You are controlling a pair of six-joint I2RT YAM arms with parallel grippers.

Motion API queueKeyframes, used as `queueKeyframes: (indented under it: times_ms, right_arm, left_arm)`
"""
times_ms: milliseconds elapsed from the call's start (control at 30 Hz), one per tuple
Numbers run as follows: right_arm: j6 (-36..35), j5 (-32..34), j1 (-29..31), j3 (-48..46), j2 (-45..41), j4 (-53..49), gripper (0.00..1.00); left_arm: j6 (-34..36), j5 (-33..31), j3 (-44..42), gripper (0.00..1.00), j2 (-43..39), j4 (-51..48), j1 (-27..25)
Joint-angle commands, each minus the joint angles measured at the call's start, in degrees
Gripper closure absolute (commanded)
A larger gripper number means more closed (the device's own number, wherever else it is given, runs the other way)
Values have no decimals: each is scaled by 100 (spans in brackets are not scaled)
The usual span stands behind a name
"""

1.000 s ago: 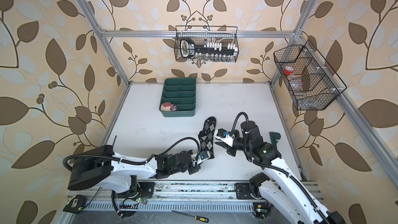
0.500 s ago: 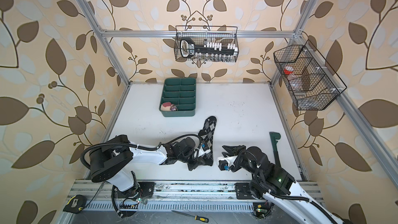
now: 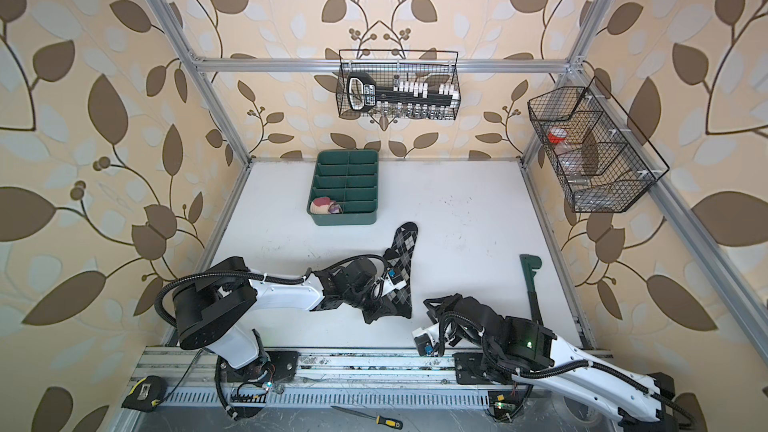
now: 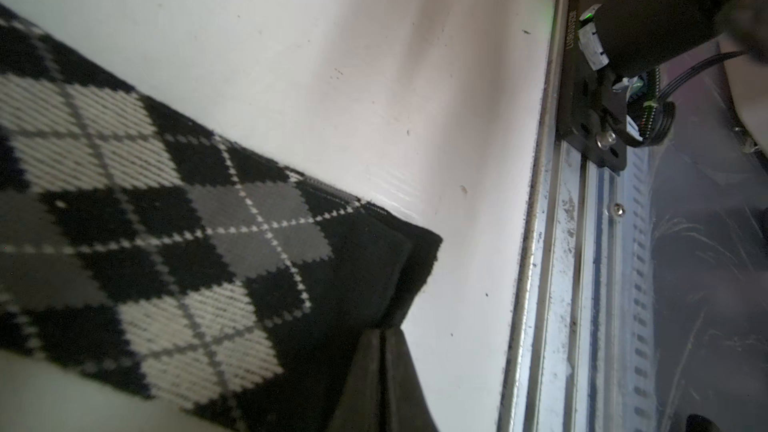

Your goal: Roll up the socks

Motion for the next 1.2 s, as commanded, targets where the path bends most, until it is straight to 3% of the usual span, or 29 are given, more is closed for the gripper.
queueKeyframes:
  times_ms: [0, 67, 267, 467, 667, 867, 1167]
  right_arm:
    - [-189, 614, 468, -193, 60, 522, 67]
    - [-195, 878, 759, -324, 118, 821, 65]
    - [127, 694, 1092, -491, 836, 1131, 57]
    - [125, 837, 1100, -538, 1716, 1838, 54]
    - [429, 708, 777, -531, 2124, 2406, 40]
    - [610, 3, 152, -501, 2394, 2762, 40]
    - [903, -670, -258, -467, 3198, 3278, 47]
  left_arm:
    - [19, 426, 290, 93, -216, -264, 182]
    - [18, 490, 350, 93, -253, -367, 237]
    - [54, 685, 456, 94, -529, -577, 398]
    - [150, 776, 523, 94, -547, -767, 470]
    - [79, 750, 383, 94, -619, -611, 471]
    - [40, 741, 317, 94, -686, -496, 469]
    - [45, 733, 185, 94, -812, -468, 471]
